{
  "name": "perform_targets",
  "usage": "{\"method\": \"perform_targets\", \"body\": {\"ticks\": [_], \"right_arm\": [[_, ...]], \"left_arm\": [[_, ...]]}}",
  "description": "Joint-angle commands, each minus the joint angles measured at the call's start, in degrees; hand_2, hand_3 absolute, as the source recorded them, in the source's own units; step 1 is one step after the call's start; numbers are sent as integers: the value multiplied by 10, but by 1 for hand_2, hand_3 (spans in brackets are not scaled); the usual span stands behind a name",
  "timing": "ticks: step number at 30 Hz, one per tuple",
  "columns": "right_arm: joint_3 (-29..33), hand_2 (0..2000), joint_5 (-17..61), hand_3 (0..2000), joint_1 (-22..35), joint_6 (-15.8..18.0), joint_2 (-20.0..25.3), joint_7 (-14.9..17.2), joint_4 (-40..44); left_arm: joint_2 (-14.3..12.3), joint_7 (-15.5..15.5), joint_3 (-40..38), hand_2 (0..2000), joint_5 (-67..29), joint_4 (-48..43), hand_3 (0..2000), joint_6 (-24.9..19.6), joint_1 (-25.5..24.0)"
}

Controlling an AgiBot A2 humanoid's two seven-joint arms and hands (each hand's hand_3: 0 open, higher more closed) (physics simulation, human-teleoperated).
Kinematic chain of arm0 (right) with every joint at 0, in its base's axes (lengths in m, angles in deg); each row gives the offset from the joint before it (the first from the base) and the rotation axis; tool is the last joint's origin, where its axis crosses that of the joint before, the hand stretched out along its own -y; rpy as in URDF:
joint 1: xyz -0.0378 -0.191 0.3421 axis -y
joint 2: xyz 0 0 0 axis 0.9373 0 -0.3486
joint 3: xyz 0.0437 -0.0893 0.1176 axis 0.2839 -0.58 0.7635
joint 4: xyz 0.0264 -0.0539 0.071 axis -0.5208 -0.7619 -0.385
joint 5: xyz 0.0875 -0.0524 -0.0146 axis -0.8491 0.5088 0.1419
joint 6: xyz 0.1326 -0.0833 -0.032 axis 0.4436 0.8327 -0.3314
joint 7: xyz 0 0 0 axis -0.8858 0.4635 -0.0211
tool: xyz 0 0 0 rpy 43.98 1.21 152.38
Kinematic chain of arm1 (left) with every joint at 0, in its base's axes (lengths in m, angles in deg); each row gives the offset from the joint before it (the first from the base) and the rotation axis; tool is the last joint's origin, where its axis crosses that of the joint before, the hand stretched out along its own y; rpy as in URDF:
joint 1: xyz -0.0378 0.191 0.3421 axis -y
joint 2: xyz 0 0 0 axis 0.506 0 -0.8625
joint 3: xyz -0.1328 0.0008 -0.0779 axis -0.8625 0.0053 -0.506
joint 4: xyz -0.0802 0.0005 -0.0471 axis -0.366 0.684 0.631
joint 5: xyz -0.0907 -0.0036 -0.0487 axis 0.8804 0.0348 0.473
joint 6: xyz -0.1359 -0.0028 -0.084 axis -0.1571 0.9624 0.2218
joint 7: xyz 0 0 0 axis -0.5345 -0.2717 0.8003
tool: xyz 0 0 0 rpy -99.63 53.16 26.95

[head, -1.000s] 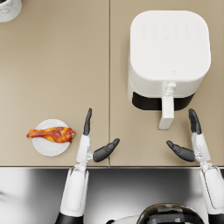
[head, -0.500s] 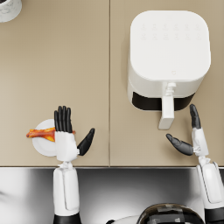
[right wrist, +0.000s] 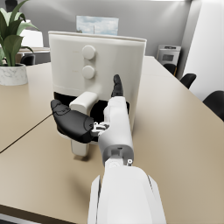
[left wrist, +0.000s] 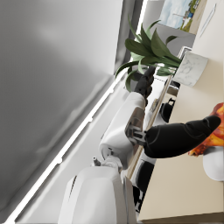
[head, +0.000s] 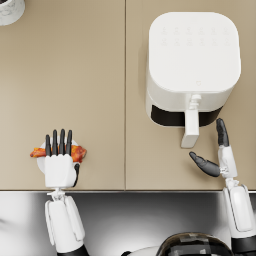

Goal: Pick up the drumstick and place it into the air fryer

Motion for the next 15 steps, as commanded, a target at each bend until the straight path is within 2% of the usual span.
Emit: {"method": "perform_targets", "body": {"ticks": [1,7,15], "right_arm": [[5,0,0,0,6,0,3,0,0],[14,0,0,0,9,0,11,0,11],[19,0,0,0,12,0,20,0,16]], "left_arm": [[6,-1,-6,0,-26,18,0,-2,14],[11,-3,22,0,-176,79,0,-6,32],[12,-5,43,0,-220,155,0,-3,50]]}}
